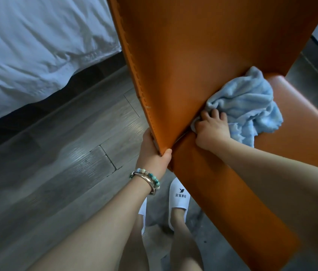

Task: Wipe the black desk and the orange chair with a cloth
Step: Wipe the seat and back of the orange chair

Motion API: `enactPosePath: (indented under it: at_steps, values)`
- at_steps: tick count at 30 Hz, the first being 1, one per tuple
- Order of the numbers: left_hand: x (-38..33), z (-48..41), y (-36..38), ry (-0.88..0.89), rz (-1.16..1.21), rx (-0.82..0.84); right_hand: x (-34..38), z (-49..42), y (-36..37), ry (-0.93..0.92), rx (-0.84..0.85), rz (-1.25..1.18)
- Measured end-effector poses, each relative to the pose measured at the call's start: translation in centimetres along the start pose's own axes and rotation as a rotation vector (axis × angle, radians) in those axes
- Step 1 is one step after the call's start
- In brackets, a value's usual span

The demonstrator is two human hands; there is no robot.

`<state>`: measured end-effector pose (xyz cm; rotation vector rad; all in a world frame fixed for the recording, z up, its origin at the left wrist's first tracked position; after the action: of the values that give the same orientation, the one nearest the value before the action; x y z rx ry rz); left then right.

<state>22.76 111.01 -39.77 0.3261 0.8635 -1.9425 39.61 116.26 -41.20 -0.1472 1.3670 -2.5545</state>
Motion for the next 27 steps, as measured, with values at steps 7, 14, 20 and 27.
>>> enactPosePath:
  at_steps: [7, 14, 20, 27]
  values:
    - [0.1, 0.0, -0.2, -0.014, 0.03, -0.058, 5.8, 1.5, 1.6, -0.232, 0.081, -0.265]
    - [0.0, 0.1, -0.1, -0.032, 0.037, -0.06, 4.2, 1.5, 1.4, -0.294, 0.08, 0.099]
    - [0.0, -0.1, 0.0, -0.03, 0.041, -0.048, 1.9, 0.3, 1.2, -0.195, -0.004, 0.057]
    - [-0.1, 0.1, 0.0, -0.005, 0.06, -0.028, -0.4, 0.2, 1.0, -0.013, -0.07, -0.098]
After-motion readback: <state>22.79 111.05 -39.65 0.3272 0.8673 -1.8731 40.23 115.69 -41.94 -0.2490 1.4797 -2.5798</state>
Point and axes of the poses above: each hand's wrist, its own z-axis away from the middle knuckle, its own y-axis out of the palm, x = y × z, the point moved 9 cm from there along -z, towards the middle knuckle, and after that the axes turned 11 degrees about -y, right-handed, at the moved point
